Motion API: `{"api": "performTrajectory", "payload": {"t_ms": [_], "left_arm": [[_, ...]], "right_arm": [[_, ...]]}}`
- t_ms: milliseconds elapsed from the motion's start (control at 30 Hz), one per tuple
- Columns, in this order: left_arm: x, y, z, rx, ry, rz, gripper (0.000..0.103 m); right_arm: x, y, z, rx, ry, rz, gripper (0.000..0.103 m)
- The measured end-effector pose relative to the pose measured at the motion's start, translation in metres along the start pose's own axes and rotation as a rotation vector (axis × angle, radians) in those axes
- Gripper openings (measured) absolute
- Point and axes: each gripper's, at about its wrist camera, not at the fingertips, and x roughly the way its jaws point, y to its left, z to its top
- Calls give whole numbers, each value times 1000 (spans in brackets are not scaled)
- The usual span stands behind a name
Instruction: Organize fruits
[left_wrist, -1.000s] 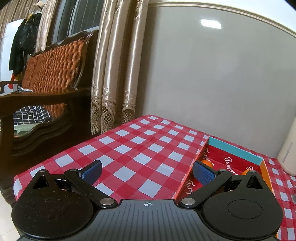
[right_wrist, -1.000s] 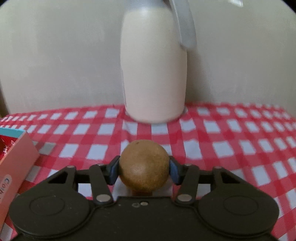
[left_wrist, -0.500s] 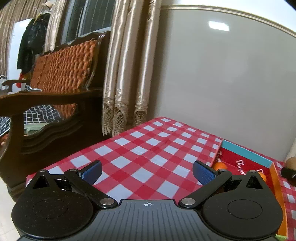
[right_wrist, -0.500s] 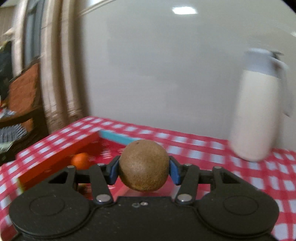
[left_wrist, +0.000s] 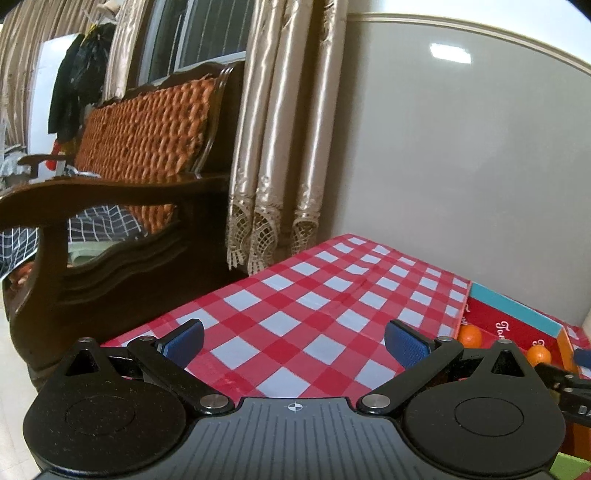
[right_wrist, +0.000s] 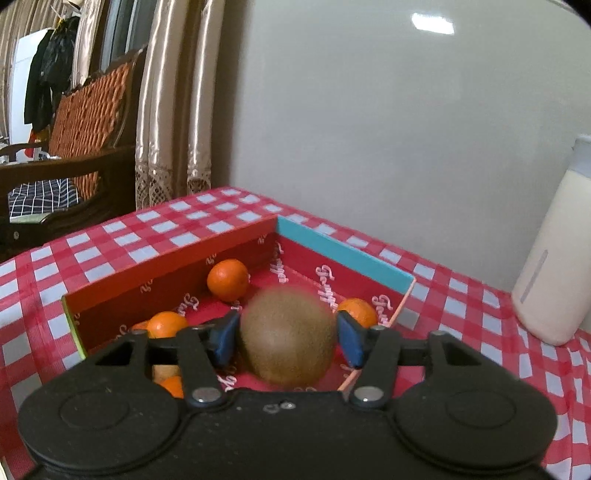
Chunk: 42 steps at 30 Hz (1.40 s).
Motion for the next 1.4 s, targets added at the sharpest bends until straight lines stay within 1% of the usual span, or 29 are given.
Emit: {"api": "performTrajectory", "payload": {"t_ms": [33, 100, 233, 400, 533, 700, 800, 867, 967, 1000, 1067, 1133, 1200, 1267, 1400], "left_arm": [[1, 1, 0, -8, 3, -2, 103], [1, 1, 1, -14, 1, -9, 103], [-5, -15, -1, 28, -19, -41, 103], [-20, -42, -4, 113, -60, -132, 103], [-37, -61, -10, 153, -66, -212, 103], [-62, -82, -23, 168, -55, -279, 103], [-79, -92, -32, 203, -65, -306, 103], [-90, -95, -38, 226, -73, -323, 103], [-107, -91, -41, 219, -94, -356, 103], [-114, -89, -41, 216, -99, -358, 103], [-131, -84, -41, 220, -117, -332, 103], [-147, -79, -41, 239, -138, -314, 103], [-159, -74, -36, 251, -121, -309, 103], [-170, -66, -28, 217, -101, -321, 103], [-193, -52, -14, 186, -107, -322, 103]], "right_arm": [[-3, 1, 1, -13, -16, -12, 75], [-13, 0, 4, -24, -40, -26, 76], [-25, -8, 4, 6, -49, -54, 84], [-48, -27, -5, 86, -49, -112, 93], [-71, -40, -21, 137, -53, -160, 99], [-98, -53, -43, 222, -36, -204, 99], [-110, -54, -54, 254, -38, -221, 100], [-116, -54, -59, 262, -38, -236, 101], [-129, -53, -65, 283, -49, -234, 101], [-134, -51, -66, 282, -51, -242, 101], [-149, -49, -67, 304, -50, -257, 102], [-164, -46, -68, 345, -66, -239, 103], [-176, -39, -66, 355, -64, -238, 103], [-187, -30, -62, 347, -63, -239, 103], [-210, -10, -50, 314, -71, -240, 103]]}}
